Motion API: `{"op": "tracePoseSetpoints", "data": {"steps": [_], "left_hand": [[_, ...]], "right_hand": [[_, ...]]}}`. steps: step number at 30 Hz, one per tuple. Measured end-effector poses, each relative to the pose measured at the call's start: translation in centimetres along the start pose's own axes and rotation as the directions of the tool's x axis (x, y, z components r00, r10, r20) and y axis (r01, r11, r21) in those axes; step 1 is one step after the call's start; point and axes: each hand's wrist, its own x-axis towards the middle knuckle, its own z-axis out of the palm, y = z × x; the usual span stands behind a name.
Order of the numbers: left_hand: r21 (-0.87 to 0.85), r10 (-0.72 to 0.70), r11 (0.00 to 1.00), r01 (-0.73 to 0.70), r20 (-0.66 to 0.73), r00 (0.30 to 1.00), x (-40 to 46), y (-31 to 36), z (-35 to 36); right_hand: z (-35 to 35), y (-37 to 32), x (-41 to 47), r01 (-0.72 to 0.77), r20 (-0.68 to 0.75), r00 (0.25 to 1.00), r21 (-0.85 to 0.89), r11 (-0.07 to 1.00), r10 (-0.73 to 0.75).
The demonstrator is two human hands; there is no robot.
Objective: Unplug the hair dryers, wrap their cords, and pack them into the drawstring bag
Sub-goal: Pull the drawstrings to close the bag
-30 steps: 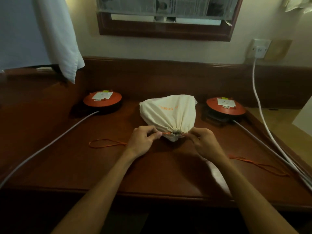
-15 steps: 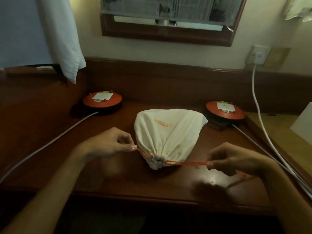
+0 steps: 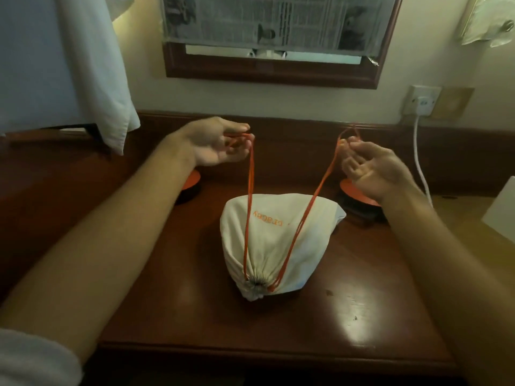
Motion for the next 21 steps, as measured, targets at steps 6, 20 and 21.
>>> {"op": "tracePoseSetpoints", "data": {"steps": [6, 20, 21], "left_hand": [[0.516, 0.029, 0.857, -0.005, -0.039, 0.999, 3.2, -5.5, 2.5], [0.987, 0.313, 0.153, -0.041, -0.009, 0.950, 2.6, -16.8, 0.9], [0.985, 0.294, 0.169, -0.044, -0.007, 0.956, 2.7, -17.6, 0.8]], "right_hand": [[0.3, 6.7, 3.2, -0.119, -0.198, 0.980, -0.608, 0.785, -0.004], [-3.4, 14.2, -2.7, 0.039, 0.082, 0.976, -0.977, -0.207, -0.199], [-3.8, 15.2, -2.8, 0.042, 0.081, 0.986, -0.965, -0.258, -0.145]]}}
